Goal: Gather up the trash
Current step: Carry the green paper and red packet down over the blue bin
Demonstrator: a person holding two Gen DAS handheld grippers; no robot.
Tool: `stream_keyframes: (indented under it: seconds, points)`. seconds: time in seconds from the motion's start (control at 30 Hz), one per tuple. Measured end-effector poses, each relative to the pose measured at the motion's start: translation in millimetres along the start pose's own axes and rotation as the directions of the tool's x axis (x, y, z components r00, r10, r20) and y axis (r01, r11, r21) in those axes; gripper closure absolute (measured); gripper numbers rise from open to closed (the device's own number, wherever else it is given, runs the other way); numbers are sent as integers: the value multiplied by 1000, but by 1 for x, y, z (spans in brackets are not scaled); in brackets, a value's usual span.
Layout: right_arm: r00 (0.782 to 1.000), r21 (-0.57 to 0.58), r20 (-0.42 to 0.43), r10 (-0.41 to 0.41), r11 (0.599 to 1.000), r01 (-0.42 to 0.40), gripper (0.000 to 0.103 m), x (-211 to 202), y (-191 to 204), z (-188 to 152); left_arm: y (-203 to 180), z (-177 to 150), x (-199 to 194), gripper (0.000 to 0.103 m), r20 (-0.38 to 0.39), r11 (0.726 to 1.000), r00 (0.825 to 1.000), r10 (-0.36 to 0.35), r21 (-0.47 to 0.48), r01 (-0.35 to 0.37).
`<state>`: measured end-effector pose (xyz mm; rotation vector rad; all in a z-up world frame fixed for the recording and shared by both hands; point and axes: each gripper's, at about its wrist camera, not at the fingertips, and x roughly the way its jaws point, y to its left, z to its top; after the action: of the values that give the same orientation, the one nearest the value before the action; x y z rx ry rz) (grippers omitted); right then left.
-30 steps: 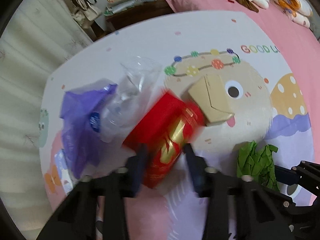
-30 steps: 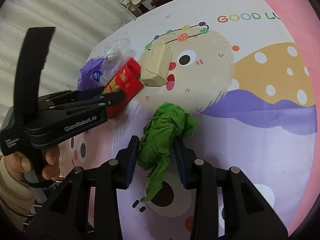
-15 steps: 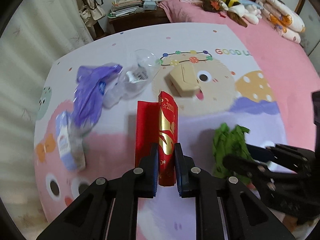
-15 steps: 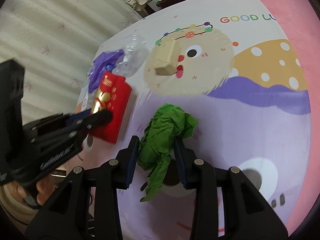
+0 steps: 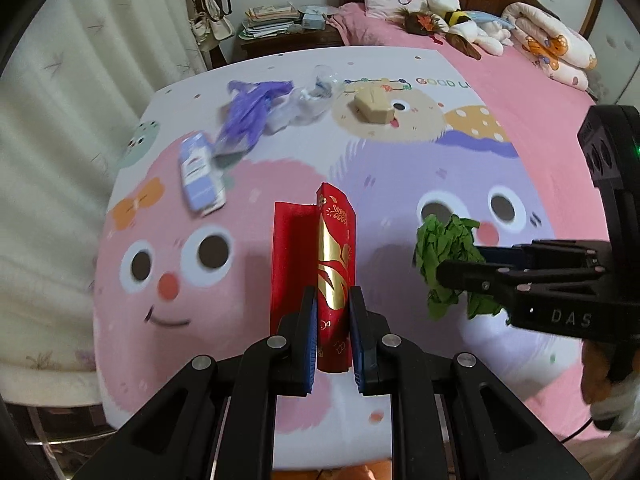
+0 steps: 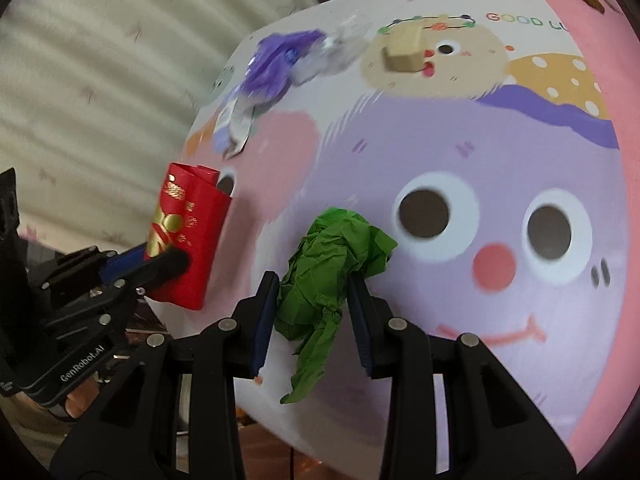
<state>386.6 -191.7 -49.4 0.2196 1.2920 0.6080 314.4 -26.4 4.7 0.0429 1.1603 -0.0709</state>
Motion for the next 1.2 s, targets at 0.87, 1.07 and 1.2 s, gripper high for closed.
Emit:
stream_keyframes:
  seconds: [0.87, 1.07, 1.2]
  points:
    - [988, 90, 17, -156, 984, 154, 71, 28, 188, -259, 117, -288, -89, 89, -15, 990, 992, -125, 59, 126]
    - [978, 105, -48, -203, 973, 207, 71, 46, 175, -292, 101, -316, -73, 89, -62, 985, 986, -155, 64, 159]
    - [971, 130, -110, -210, 966, 224, 71, 71, 157, -319, 86, -326, -47, 89, -103, 984, 981, -165, 48, 171]
